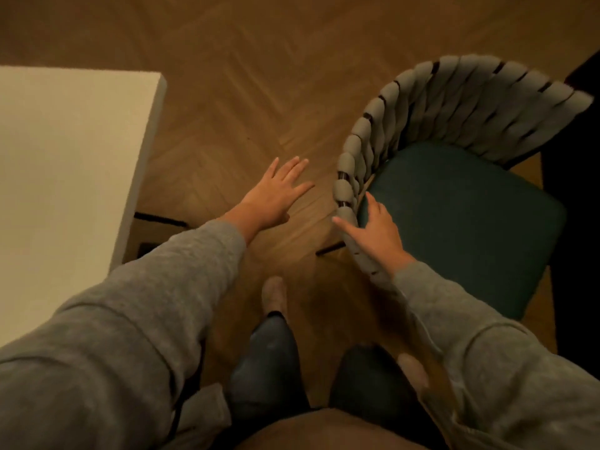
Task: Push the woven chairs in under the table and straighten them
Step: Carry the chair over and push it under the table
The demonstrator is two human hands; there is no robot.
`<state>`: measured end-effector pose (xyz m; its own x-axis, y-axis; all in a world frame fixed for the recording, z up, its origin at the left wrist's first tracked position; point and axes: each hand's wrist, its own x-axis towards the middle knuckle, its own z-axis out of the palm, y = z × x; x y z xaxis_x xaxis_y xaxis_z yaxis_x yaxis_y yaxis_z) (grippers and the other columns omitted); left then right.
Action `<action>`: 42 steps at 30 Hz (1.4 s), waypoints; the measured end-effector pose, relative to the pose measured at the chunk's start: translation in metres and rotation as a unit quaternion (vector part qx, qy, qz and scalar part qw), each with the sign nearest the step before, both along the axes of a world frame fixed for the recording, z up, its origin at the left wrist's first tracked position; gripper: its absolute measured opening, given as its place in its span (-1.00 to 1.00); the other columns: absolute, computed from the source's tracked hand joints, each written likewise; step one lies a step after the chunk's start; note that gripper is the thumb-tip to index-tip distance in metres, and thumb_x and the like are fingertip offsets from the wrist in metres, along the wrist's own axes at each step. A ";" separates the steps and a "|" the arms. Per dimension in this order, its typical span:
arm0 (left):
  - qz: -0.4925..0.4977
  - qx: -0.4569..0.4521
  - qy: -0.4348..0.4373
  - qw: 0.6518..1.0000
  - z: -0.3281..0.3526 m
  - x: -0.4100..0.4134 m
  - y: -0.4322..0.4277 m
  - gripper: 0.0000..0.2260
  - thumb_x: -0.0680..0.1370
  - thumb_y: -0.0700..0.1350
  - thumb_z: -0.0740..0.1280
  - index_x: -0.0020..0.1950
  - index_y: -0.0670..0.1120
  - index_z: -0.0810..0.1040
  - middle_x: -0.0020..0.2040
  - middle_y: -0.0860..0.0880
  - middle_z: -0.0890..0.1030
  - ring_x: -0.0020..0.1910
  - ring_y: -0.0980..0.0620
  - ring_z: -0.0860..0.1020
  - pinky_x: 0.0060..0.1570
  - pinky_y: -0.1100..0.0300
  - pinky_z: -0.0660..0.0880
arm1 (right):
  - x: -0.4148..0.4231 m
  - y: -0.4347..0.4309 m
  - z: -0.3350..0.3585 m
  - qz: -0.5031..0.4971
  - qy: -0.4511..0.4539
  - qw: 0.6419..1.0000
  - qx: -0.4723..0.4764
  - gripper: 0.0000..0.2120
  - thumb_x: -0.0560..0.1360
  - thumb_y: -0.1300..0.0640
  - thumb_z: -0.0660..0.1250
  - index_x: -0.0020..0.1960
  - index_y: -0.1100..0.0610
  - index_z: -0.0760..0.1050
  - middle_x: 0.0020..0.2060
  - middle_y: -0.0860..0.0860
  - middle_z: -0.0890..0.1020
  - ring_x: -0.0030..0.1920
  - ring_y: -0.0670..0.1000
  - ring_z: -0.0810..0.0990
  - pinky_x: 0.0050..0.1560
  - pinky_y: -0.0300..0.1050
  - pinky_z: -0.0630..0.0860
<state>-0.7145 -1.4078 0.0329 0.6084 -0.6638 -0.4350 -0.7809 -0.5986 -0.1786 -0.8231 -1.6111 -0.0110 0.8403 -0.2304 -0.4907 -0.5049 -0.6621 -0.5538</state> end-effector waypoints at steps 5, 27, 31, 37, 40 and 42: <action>-0.137 0.018 0.025 0.990 0.001 0.088 -0.027 -0.12 0.47 -0.06 0.44 0.59 0.02 -0.10 0.57 -0.19 -0.19 0.56 -0.17 -0.16 0.48 -0.19 -0.11 | 0.031 0.032 0.003 -0.101 0.006 0.992 0.068 0.00 0.33 -0.43 0.31 0.57 0.02 -0.01 0.49 0.08 0.23 0.46 0.11 0.24 0.43 0.10 0.25; -0.676 0.219 -0.051 0.702 -0.020 0.273 -0.305 -0.15 0.46 0.06 0.43 0.59 -0.01 -0.01 0.58 -0.13 0.05 0.56 -0.18 -0.14 0.39 -0.34 -0.23 | 0.127 -0.004 -0.013 -0.523 0.034 0.779 0.344 -0.04 0.37 -0.34 0.27 0.58 0.07 -0.03 0.52 -0.05 0.12 0.49 -0.08 0.11 0.35 -0.31 0.04; -0.754 0.241 -0.023 0.610 -0.023 0.284 -0.339 -0.25 0.51 -0.02 0.37 0.59 0.00 0.03 0.56 -0.09 0.13 0.57 -0.11 -0.08 0.45 -0.26 -0.23 | 0.145 0.012 0.004 -0.523 0.086 0.799 0.285 -0.05 0.34 -0.47 0.26 0.56 -0.05 0.04 0.48 -0.08 0.21 0.48 -0.04 0.18 0.44 -0.23 0.08; -0.787 0.251 -0.001 0.563 -0.031 0.282 -0.365 -0.35 0.54 -0.09 0.33 0.56 0.02 0.11 0.51 -0.08 0.28 0.54 -0.08 0.10 0.50 -0.13 -0.05 | 0.167 0.041 -0.001 -0.475 0.222 0.847 0.088 -0.17 0.40 -0.34 0.30 0.54 -0.08 0.08 0.49 0.04 0.27 0.43 0.10 0.31 0.42 0.03 0.26; -0.796 0.246 0.003 0.552 -0.033 0.282 -0.376 -0.46 0.53 -0.06 0.29 0.50 0.05 0.23 0.40 -0.04 0.41 0.41 -0.10 0.31 0.39 -0.07 0.22 | 0.176 0.043 -0.003 -0.474 0.255 0.842 0.038 -0.38 0.45 -0.18 0.25 0.48 -0.15 0.20 0.36 0.01 0.44 0.30 0.07 0.45 0.30 0.01 0.38; -0.802 0.240 -0.001 0.547 -0.043 0.283 -0.379 -0.48 0.55 -0.02 0.26 0.50 0.09 0.23 0.42 -0.03 0.39 0.38 -0.10 0.36 0.34 -0.06 0.26 | 0.178 0.045 -0.005 -0.479 0.276 0.833 -0.001 -0.44 0.48 -0.17 0.21 0.46 -0.16 0.23 0.27 -0.01 0.52 0.21 0.06 0.51 0.22 0.00 0.42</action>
